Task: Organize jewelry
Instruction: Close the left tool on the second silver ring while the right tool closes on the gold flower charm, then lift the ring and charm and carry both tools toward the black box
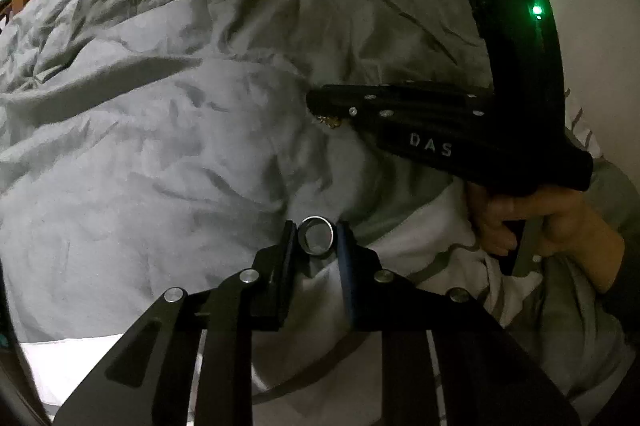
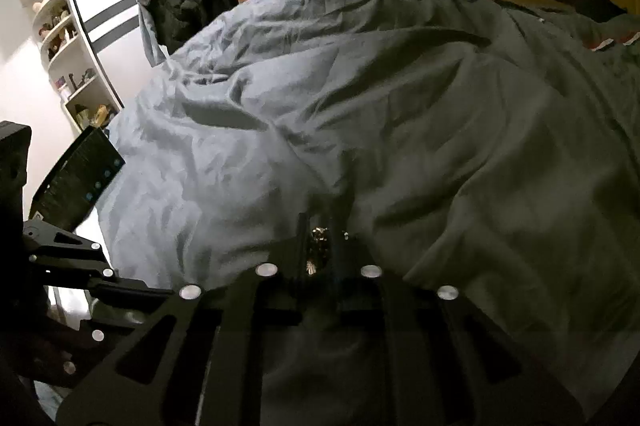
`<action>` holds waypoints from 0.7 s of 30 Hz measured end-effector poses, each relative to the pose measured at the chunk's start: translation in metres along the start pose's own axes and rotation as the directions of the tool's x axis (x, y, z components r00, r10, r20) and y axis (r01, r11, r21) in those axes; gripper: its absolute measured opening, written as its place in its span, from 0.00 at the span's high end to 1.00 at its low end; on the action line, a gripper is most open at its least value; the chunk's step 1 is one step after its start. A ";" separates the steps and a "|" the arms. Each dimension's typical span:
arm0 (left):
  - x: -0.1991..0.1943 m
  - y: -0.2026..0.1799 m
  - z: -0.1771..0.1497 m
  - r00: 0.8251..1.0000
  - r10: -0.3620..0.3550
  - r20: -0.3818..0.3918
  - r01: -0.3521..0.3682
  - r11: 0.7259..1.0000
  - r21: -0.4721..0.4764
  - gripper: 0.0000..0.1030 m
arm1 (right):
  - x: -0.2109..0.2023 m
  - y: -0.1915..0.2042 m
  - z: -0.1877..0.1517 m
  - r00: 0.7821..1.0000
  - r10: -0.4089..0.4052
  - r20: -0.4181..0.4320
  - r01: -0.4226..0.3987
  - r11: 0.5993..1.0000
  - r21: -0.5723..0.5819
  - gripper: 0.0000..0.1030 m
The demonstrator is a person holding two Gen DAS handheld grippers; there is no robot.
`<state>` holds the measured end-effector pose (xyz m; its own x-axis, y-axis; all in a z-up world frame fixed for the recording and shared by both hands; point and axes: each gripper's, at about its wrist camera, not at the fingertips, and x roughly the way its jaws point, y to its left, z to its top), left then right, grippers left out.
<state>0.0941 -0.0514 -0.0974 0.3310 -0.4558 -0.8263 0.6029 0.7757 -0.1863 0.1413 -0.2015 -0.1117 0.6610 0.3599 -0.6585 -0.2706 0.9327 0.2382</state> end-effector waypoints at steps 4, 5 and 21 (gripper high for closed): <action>-0.002 -0.001 0.001 1.000 0.009 0.009 -0.009 1.000 0.009 0.81 | -0.005 0.000 0.003 0.999 0.023 0.025 -0.024 1.000 0.008 0.90; -0.003 0.000 0.003 1.000 0.011 0.015 -0.011 1.000 0.007 0.81 | -0.007 0.001 0.004 0.999 0.031 0.037 -0.032 0.999 0.009 0.90; -0.029 0.018 0.010 0.995 0.065 0.077 -0.062 0.997 -0.046 0.81 | 0.002 0.011 0.004 0.999 -0.041 -0.027 0.039 0.997 -0.060 0.64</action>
<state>0.1026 -0.0288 -0.0715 0.4250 -0.4365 -0.7930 0.5470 0.8218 -0.1592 0.1426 -0.1910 -0.1071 0.6520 0.3211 -0.6868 -0.2863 0.9431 0.1691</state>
